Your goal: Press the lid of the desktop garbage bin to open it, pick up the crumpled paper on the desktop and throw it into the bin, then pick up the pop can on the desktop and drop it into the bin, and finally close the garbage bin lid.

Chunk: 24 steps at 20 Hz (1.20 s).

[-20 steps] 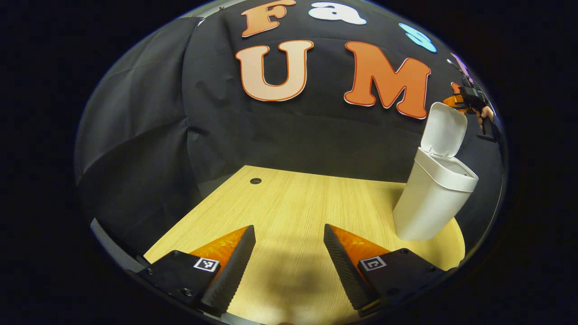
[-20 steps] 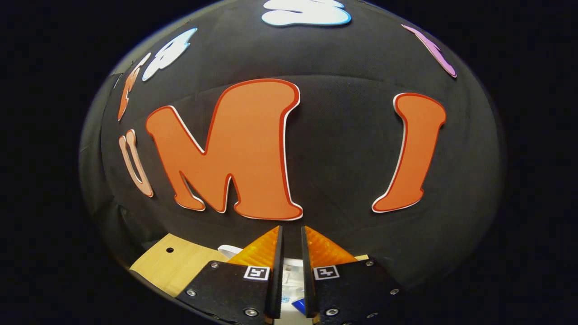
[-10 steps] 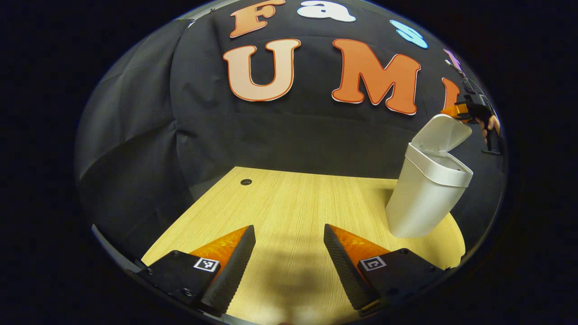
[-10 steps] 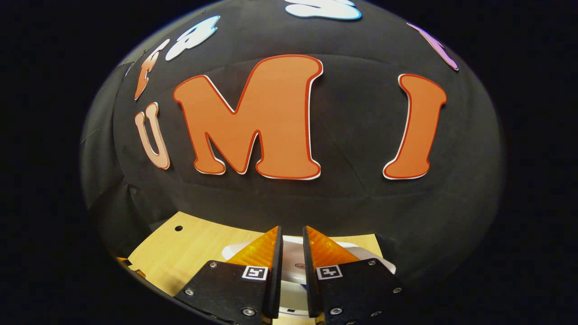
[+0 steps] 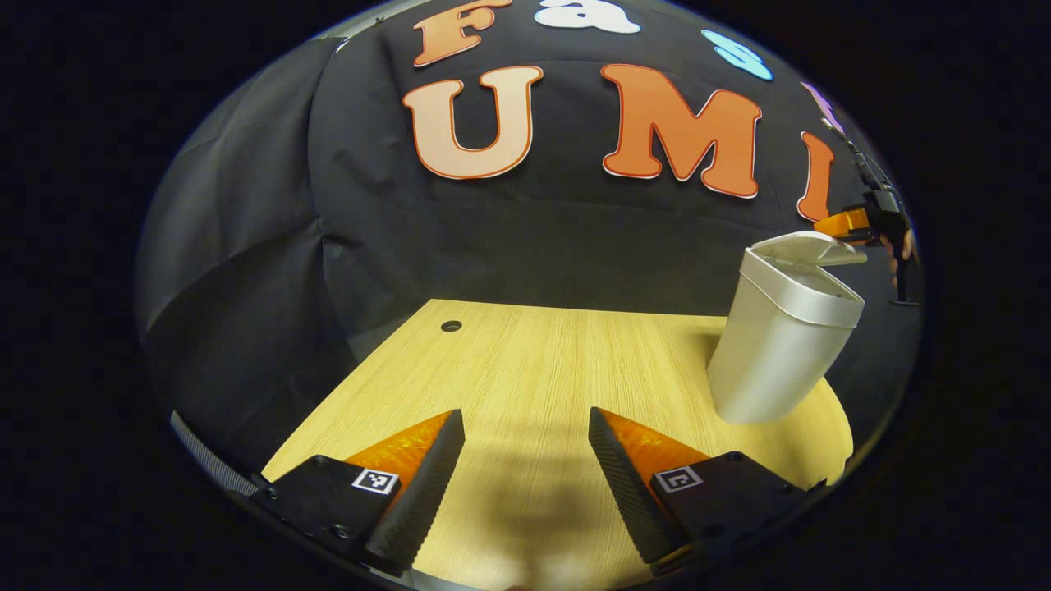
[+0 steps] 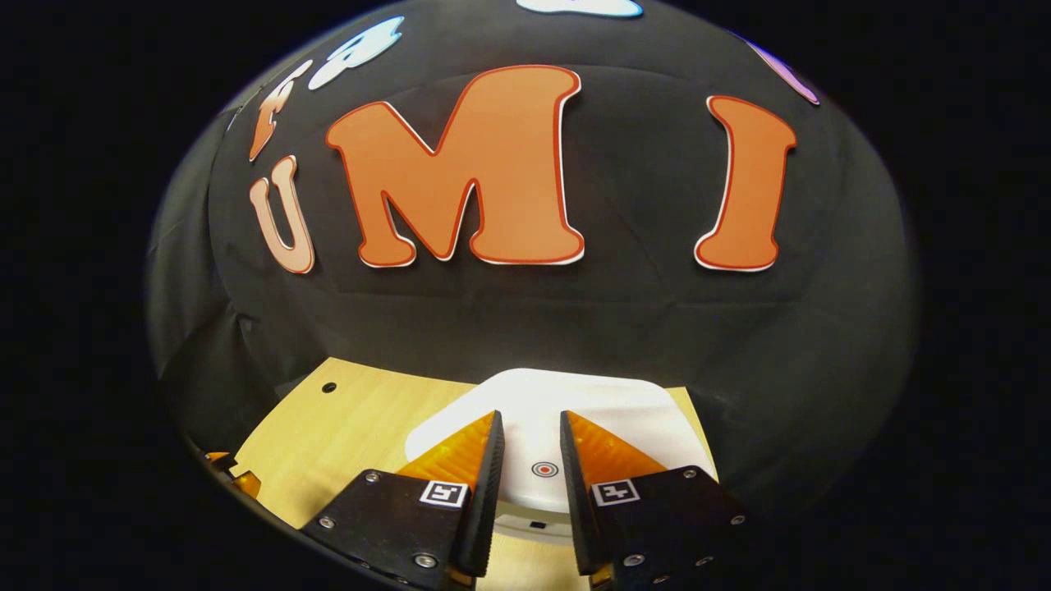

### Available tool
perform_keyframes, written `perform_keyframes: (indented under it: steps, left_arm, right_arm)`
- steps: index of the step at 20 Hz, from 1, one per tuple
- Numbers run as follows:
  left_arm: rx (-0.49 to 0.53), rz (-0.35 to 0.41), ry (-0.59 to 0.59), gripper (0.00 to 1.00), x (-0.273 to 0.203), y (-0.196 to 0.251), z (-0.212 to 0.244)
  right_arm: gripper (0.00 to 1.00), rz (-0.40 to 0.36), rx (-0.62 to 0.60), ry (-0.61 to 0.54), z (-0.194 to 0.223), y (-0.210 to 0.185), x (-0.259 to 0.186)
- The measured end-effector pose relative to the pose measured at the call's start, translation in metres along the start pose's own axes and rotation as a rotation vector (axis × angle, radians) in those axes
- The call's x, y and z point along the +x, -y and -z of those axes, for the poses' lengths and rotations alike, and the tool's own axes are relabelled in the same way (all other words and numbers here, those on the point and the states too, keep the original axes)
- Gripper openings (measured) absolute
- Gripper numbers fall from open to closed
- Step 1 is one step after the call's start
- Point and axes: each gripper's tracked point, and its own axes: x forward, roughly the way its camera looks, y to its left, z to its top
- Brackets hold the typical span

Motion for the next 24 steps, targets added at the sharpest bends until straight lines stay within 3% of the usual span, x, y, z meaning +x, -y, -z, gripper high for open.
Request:
perform_keyframes:
  steps: [6,24]
  left_arm:
    - [0.022,0.013,-0.005,0.97,-0.002,0.011,0.003]
    - [0.043,0.037,-0.047,0.97,-0.003,0.022,0.016]
  right_arm:
    - [0.47,0.012,0.014,-0.031,0.024,0.004,-0.004]
    - [0.47,0.037,-0.031,-0.059,0.058,-0.004,-0.019]
